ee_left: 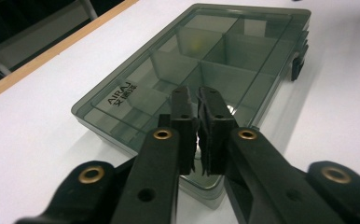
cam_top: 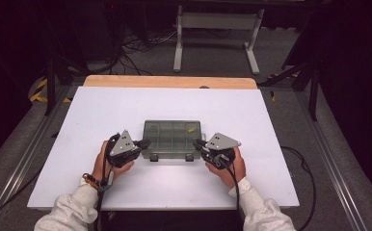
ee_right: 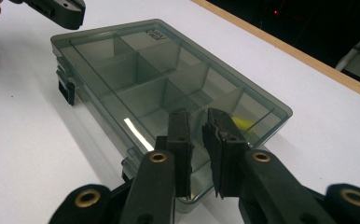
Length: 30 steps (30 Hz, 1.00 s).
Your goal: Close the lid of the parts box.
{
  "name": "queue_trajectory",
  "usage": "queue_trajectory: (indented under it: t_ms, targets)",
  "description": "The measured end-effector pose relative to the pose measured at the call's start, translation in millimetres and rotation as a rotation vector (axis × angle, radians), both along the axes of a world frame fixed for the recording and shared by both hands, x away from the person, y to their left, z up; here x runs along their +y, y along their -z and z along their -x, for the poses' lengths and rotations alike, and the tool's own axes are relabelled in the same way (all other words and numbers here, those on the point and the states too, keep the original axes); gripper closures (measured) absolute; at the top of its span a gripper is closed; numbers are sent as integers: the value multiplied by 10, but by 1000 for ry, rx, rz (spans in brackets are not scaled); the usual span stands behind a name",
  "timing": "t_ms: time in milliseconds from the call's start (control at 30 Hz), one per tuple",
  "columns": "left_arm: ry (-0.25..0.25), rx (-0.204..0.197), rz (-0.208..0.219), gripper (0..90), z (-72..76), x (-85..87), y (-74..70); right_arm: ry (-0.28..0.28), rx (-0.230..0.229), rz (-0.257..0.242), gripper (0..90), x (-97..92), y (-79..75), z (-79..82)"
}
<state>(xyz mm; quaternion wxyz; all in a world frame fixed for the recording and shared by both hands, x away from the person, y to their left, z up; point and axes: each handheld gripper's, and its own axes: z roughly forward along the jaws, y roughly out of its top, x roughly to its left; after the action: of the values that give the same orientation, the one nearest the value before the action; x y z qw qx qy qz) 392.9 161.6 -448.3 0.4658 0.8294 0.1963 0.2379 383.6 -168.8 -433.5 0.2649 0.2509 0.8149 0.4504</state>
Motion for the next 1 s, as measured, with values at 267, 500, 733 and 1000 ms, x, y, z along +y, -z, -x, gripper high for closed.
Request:
queue_trajectory:
  t_ms: [267,500,733,1000]
  targets:
    - [9,-16,12,788,22,6,-14,3,-9,-17,667,-2,-11,7]
    - [19,-24,14,731,33,5,-20,3,-14,-25,578,-6,-13,1]
    - [9,-32,16,654,43,3,-23,6,-14,-28,485,0,-14,-7]
    - [-7,-35,23,530,44,4,-24,17,-15,-40,364,5,-13,-18]
